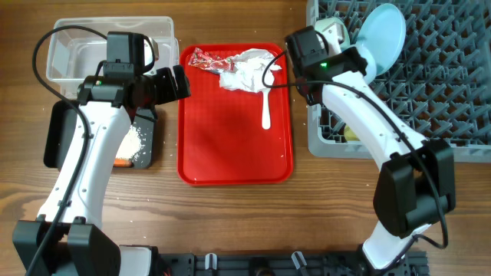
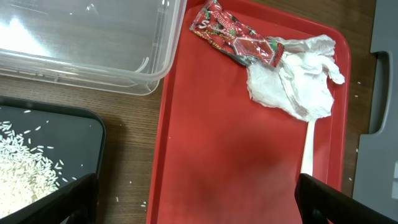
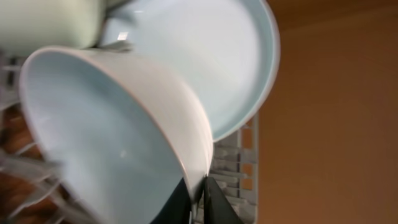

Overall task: Sort waste into correct bins and load items into the dishwasher rack
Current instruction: 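Grasp the blue bowl with the right gripper and place it in the rack, then grasp the tissue and wrapper with the left gripper, drop into clear bin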

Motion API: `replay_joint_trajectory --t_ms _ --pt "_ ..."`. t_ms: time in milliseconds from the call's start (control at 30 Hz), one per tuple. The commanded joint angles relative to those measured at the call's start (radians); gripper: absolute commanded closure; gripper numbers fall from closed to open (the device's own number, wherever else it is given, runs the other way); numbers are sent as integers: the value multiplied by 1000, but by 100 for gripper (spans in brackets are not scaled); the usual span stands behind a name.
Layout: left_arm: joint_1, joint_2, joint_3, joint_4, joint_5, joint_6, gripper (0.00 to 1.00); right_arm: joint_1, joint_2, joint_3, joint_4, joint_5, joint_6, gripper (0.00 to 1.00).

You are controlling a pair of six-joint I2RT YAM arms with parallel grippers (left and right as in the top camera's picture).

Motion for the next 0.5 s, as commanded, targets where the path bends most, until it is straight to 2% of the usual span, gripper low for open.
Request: replay_joint_trajectory --t_ms 0,67,133,200,333,400,433,467 --pt "3 10 4 3 12 -2 0 54 15 -12 -15 -95 -3 80" --pt "3 10 4 3 12 -2 0 87 14 -12 -38 -138 -2 56" --pt "3 10 4 3 12 -2 0 115 13 -12 -56 -137 -2 38" --pt "3 10 4 3 12 -2 0 141 -13 -12 -66 -145 41 29" --pt "3 10 4 7 12 -2 0 138 -162 5 -48 -333 74 20" --pt "3 9 5 11 13 5 0 139 -244 16 -19 -503 79 12" --pt "3 9 5 10 13 10 0 138 -288 16 0 -649 80 0" --pt "3 7 5 6 14 11 0 138 -327 16 24 -836 79 0"
